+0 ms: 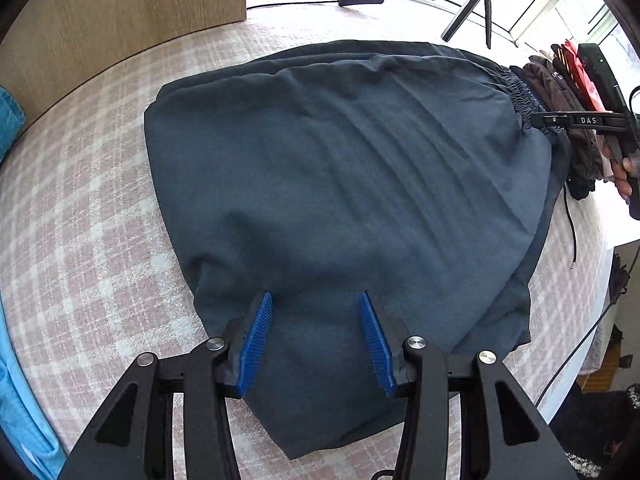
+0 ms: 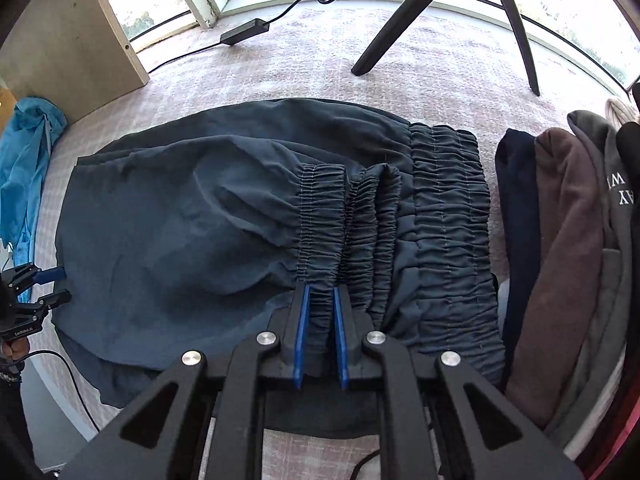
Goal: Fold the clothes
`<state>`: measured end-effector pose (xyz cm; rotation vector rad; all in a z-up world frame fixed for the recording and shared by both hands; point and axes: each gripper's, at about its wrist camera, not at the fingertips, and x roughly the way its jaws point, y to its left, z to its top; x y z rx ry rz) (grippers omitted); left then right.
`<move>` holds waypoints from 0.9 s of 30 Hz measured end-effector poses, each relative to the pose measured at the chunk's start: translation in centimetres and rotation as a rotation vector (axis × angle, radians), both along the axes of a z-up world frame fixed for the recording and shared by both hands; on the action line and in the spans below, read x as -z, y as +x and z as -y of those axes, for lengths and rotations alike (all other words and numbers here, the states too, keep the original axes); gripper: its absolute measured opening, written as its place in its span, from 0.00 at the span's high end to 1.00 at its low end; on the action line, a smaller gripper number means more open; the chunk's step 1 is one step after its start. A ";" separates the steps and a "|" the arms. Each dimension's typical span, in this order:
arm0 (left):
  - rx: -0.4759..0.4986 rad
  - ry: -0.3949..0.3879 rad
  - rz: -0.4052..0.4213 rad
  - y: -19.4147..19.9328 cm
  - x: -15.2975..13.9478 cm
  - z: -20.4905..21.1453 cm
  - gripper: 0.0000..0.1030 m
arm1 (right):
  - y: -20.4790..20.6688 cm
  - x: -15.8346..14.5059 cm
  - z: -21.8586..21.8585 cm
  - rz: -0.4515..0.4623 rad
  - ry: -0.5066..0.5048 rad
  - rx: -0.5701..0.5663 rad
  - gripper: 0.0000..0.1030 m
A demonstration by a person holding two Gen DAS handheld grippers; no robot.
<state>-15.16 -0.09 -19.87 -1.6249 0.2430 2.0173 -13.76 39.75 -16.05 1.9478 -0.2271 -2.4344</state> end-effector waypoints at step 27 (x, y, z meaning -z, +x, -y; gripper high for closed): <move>0.056 0.045 -0.041 2.3 -2.9 -4.4 0.58 | 1.7 1.6 5.7 0.019 0.278 -0.203 0.78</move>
